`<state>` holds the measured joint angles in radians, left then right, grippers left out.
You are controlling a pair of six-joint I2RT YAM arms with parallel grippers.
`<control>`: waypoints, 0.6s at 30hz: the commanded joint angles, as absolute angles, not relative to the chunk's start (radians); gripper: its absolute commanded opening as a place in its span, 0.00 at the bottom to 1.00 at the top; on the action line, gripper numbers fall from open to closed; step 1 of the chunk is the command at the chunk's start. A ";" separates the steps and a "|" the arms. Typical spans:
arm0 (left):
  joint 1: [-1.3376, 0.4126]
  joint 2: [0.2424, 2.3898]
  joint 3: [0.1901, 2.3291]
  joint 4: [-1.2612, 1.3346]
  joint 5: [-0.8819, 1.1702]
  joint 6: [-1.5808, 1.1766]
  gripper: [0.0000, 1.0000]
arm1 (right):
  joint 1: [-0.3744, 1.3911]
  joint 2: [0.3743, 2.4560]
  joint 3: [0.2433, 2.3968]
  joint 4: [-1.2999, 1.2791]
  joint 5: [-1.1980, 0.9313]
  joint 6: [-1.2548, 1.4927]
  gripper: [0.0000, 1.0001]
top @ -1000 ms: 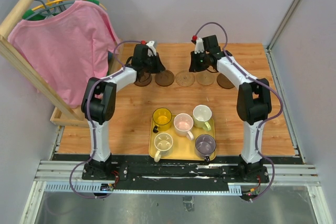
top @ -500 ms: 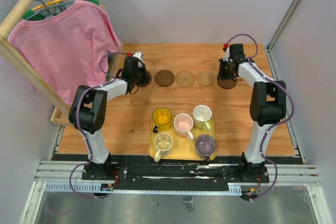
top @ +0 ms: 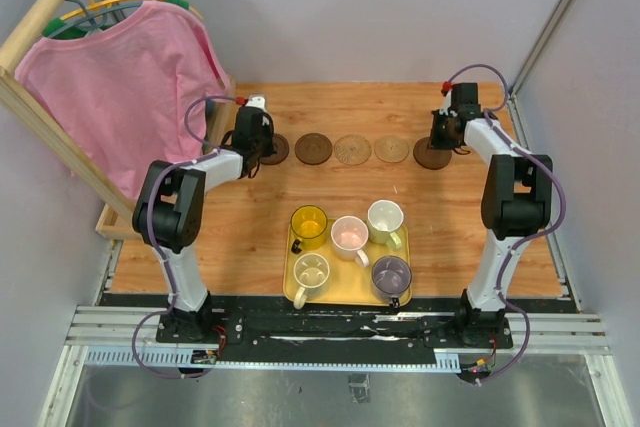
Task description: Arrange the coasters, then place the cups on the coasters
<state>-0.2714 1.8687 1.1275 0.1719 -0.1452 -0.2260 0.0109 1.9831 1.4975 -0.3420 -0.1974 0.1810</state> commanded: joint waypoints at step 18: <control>-0.236 2.026 1.277 0.084 -0.142 -0.237 0.01 | -0.024 2.039 1.499 -0.351 -0.136 0.187 0.01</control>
<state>-0.2474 2.0010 1.2362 0.1230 -0.1337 -0.2253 0.0002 2.0033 1.4818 -0.3401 -0.1543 0.1818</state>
